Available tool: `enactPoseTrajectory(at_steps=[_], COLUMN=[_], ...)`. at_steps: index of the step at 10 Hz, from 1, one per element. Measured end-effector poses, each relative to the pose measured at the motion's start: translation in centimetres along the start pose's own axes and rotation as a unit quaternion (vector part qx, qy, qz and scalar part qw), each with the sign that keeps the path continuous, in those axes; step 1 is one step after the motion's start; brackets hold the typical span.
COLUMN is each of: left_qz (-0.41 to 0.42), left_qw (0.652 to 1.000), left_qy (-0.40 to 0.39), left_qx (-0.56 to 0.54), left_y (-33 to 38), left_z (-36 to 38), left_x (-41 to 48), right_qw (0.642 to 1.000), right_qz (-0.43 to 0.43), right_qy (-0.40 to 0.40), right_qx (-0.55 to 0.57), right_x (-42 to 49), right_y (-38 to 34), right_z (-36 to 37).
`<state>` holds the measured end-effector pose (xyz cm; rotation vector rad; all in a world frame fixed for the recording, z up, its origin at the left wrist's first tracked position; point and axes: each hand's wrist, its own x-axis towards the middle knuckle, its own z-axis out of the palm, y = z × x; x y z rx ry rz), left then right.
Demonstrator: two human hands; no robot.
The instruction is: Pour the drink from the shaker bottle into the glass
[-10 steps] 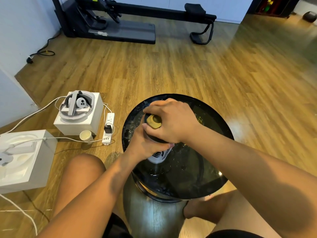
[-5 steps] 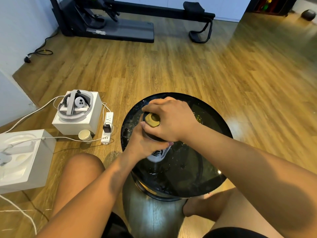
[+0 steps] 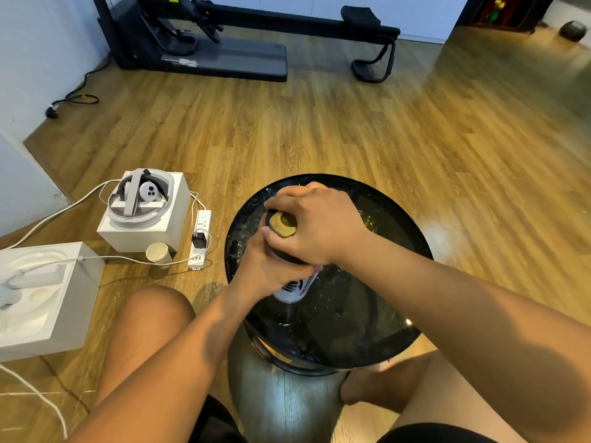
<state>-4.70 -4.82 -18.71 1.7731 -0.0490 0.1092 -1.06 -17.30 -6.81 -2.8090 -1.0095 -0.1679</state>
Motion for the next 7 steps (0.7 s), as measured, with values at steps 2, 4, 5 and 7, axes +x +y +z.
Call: enactPoseTrajectory(at_steps=[2, 4, 5, 7], left_qz=[-0.023, -0.070, -0.097, -0.123], left_qw=[0.999, 0.996, 0.991, 0.986], left_qy=[-0.015, -0.035, -0.069, -0.087], left_qx=[-0.028, -0.044, -0.068, -0.075], left_y=[0.0, 0.8, 1.9, 4.8], left_z=[0.1, -0.2, -0.6, -4.1], left_x=[-0.1, -0.6, -0.8, -1.7], right_qw=[1.000, 0.997, 0.994, 0.983], right_qz=[-0.020, -0.035, -0.034, 0.003], right_qy=[-0.018, -0.060, -0.095, -0.148], right_qx=[-0.011, -0.024, -0.045, 0.105], right_x=[0.0, 0.1, 0.5, 0.2], right_y=[0.2, 0.5, 0.5, 0.8], right_z=[-0.3, -1.0, -1.6, -3.9])
